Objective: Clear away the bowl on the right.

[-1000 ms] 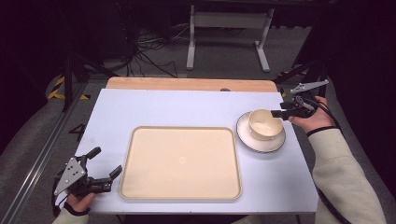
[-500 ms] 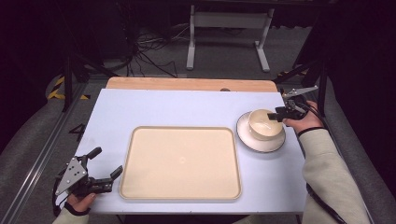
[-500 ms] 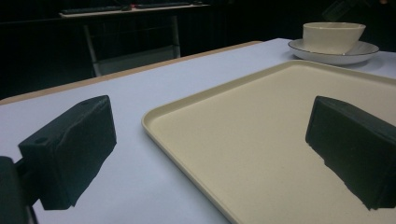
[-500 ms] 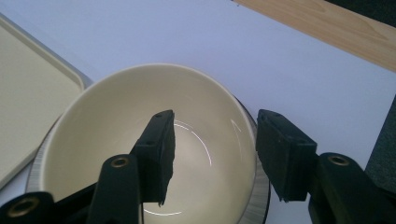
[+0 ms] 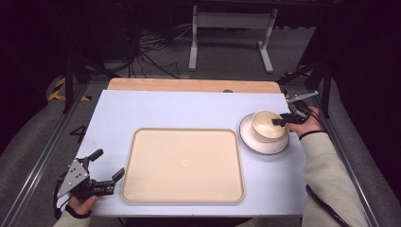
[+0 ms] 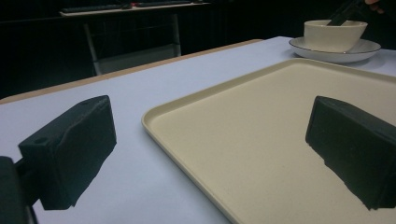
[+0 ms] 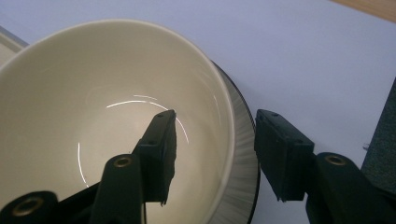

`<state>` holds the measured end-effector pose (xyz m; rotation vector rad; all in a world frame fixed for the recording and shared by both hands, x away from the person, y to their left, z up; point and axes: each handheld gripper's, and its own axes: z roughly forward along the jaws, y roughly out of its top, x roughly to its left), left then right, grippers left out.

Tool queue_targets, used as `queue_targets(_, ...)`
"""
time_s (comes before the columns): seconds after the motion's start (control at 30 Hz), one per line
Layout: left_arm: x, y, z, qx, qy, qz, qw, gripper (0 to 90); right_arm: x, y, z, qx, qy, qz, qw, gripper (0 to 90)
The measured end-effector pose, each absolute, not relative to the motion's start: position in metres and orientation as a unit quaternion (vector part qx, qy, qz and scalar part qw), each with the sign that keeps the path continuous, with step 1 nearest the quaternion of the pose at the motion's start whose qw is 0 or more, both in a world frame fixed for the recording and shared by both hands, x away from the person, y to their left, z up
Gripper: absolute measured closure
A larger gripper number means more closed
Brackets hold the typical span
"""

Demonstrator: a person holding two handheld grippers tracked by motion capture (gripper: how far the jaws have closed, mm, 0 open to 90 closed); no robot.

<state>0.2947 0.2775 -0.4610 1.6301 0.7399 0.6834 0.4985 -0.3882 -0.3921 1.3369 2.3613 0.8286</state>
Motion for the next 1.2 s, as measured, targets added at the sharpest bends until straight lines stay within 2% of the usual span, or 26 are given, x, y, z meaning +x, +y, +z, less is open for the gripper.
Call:
queue_targets(0.27, 0.295, 0.277, -0.461, 0.697, 0.314, 0.292, 0.574, 2.3, 0.499, -0.389, -0.397, 0.474, 0.822, 0.283, 0.138, 56.7)
queue_targets(0.63, 0.294, 0.277, -0.461, 0.699, 0.315, 0.292, 0.572, 2.2, 0.499, -0.385, -0.398, 0.478, 0.829, 0.262, 0.128, 76.8)
queue_targets(1.2, 0.295, 0.277, -0.461, 0.697, 0.318, 0.290, 0.573, 2.1, 0.498, -0.377, -0.389, 0.485, 0.825, 0.259, 0.127, 83.4)
